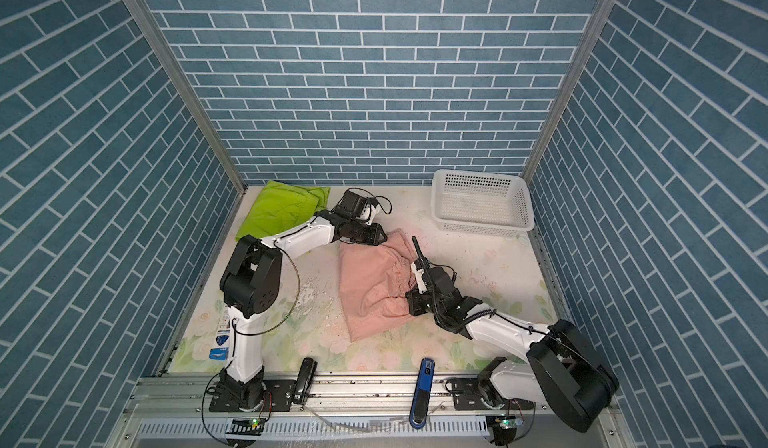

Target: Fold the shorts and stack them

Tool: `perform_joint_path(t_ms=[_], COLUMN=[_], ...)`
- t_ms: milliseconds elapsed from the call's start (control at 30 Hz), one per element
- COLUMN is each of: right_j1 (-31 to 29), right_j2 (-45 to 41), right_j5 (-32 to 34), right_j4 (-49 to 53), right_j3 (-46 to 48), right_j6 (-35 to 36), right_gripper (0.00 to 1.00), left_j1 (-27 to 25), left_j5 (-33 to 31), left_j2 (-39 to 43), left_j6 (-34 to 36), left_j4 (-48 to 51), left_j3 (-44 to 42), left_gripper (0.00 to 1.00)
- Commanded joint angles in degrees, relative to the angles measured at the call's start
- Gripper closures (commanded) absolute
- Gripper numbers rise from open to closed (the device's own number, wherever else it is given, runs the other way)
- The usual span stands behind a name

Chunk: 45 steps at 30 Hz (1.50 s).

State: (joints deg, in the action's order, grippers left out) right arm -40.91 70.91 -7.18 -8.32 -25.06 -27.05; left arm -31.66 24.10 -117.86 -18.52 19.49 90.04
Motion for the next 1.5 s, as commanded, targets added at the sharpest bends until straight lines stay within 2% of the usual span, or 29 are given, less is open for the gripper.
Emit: perform_joint_path(t_ms=[0, 33, 100, 167, 200, 233, 333, 500, 633, 767, 933, 1067, 1233, 1467], right_j1=[0.04, 0.04, 0.15, 0.12, 0.12, 0.11, 0.17, 0.12, 0.4, 1.04, 3.11, 4.78, 5.23, 5.3], right_j2=[-0.26, -0.69, -2.45, -5.06, -6.48, -7.5, -6.97, 5.64, 17.21, 26.89, 33.38, 35.93, 39.43, 41.76], right_j5=[4.41, 5.67, 7.92, 8.6, 8.82, 8.7, 6.98, 0.02, -5.3, -6.62, -5.4, -1.93, 7.1, 14.46], right_j4=[3.62, 5.64, 12.31, 18.56, 21.45, 23.4, 27.21, 27.17, 26.64, 29.99, 33.67, 36.42, 41.12, 39.94], right_j3=[-0.62, -1.47, -4.74, -8.24, -10.07, -11.76, -17.46, -27.61, -34.35, -40.8, -45.8, -48.44, -52.67, -54.24], right_j6=[-0.4, -0.45, -0.26, 0.86, 1.8, 2.71, 6.12, 9.56, 9.55, 10.77, 14.48, 18.21, 23.76, 30.57], right_gripper=[0.95, 0.83, 0.52, 0.42, 0.43, 0.49, 0.56, 0.83, 0.96, 0.99, 1.0, 1.0, 1.0, 1.0], left_j1=[-1.43, -1.4, -1.3, -0.75, -0.3, 0.25, 1.67, 1.51, 1.03, -0.01, -0.69, -0.75, -0.75, -0.71], left_j5=[1.76, 1.22, -3.29, -6.75, -8.62, -9.84, -9.6, -8.21, -6.87, -6.39, -5.4, -5.58, -5.58, -6.56], left_j2=[4.08, 5.19, 8.67, 12.78, 15.35, 17.6, 24.72, 33.01, 35.01, 35.13, 31.34, 28.96, 24.7, 21.72], left_j6=[1.73, 1.33, 1.0, 0.94, 0.3, -0.47, -2.85, -8.56, -12.27, -14.06, -13.48, -12.47, -11.8, -11.14], left_j4=[1.58, 2.05, 4.9, 7.93, 9.1, 9.93, 9.08, 2.16, -2.48, -7.22, -7.57, -7.19, -7.69, -6.04], left_j3=[-3.88, -5.2, -7.64, -9.62, -10.93, -12.15, -18.3, -31.69, -39.19, -43.23, -43.16, -43.28, -42.82, -42.34], left_gripper=[0.63, 0.63, 0.63, 0.62, 0.61, 0.6, 0.6, 0.64, 0.67, 0.68, 0.7, 0.71, 0.72, 0.78])
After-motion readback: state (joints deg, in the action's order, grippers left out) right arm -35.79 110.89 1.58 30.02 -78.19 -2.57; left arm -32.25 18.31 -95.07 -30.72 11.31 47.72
